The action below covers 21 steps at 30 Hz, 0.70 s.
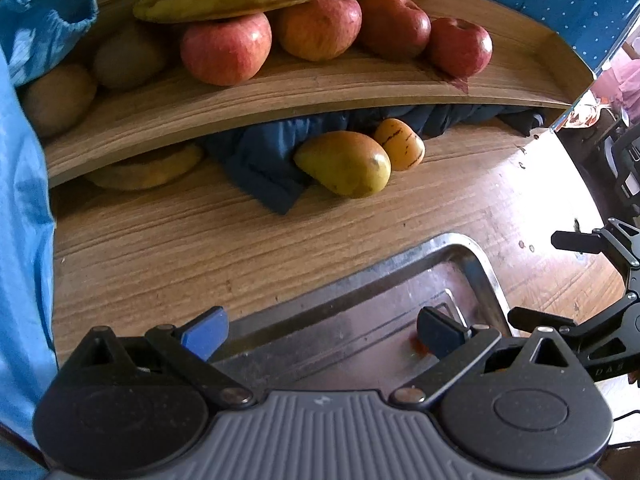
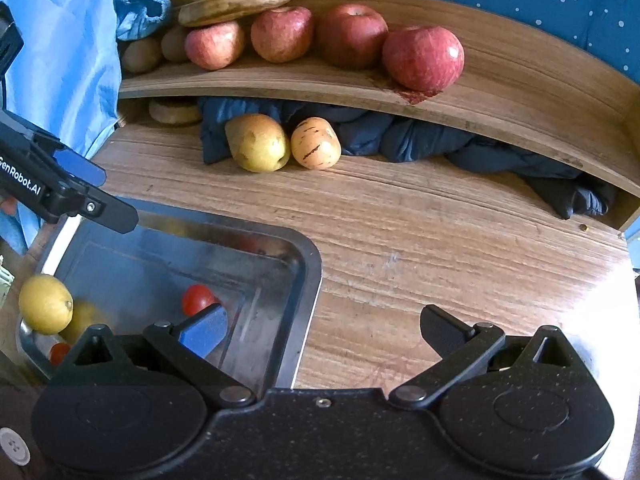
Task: Organize fruits
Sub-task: 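Move both grippers past the tray toward the fruits under the shelf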
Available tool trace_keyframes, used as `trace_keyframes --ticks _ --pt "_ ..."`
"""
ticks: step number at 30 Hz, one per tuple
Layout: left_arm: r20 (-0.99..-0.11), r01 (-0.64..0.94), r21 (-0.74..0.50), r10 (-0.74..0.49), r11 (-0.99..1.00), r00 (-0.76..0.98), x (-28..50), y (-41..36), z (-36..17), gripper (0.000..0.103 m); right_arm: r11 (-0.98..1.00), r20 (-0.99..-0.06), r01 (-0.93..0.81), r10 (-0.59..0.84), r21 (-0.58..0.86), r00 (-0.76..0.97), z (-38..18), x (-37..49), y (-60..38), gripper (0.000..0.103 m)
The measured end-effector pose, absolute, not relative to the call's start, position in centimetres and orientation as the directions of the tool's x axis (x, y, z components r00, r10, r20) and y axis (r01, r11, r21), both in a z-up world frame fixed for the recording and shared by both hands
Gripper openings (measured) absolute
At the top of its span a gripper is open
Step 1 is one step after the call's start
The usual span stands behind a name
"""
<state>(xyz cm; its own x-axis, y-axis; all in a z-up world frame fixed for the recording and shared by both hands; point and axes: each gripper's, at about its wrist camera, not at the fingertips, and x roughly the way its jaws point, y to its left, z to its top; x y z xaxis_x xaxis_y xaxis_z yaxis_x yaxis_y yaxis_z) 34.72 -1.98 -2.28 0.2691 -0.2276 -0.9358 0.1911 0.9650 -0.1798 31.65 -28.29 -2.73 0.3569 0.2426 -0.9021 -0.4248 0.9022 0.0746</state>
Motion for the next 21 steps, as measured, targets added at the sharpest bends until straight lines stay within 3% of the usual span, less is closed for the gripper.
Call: trace_keyframes --ticks 21 --pt "-0.900 0.018 -0.213 -0.203 0.977 0.386 38.6 -2.4 -3.4 0.102 0.925 -0.853 -0.379 0.212 0.018 0.476 -3.9 35.4 -26.9 0.102"
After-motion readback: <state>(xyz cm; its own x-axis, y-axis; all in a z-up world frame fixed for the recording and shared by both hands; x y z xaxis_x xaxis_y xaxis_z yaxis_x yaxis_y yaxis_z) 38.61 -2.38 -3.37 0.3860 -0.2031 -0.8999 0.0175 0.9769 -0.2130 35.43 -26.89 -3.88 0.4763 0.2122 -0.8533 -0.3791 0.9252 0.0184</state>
